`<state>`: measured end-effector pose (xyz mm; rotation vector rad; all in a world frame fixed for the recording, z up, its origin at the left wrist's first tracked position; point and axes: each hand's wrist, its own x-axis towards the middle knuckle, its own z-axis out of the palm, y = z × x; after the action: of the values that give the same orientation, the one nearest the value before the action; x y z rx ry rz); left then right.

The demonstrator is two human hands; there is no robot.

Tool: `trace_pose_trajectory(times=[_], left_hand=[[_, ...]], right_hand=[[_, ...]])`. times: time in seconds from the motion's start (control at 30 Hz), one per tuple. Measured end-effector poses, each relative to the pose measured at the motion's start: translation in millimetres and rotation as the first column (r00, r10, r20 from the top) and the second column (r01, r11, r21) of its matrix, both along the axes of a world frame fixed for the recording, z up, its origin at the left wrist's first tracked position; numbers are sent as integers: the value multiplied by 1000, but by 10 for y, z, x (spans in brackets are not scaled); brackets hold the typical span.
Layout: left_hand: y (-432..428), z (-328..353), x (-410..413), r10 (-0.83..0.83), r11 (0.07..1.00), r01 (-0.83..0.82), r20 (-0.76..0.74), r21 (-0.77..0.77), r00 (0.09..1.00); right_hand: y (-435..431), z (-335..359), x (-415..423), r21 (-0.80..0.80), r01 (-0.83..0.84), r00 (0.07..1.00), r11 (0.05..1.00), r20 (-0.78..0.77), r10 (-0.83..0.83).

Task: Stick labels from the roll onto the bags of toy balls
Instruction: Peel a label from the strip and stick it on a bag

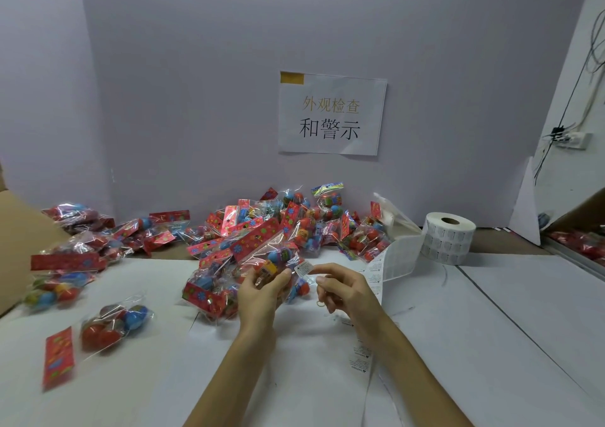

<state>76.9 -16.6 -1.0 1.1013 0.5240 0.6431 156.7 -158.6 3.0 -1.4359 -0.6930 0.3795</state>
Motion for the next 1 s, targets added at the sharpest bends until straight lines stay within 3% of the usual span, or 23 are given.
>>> trace_pose_trajectory(times=[0.37,0.83,1.0], left_hand=[[-62,42,-22,-51,994,53,-28,92,998],[-73,80,-46,-42,996,47,-68,78,997],[-72,82,-60,-36,997,41,-70,71,997]], right_hand=[[10,-17,15,-50,50,996,998,83,-46],[31,-78,36,-110,107,975,988,207,-82],[42,-126,42,-181,166,941,969,323,-101]])
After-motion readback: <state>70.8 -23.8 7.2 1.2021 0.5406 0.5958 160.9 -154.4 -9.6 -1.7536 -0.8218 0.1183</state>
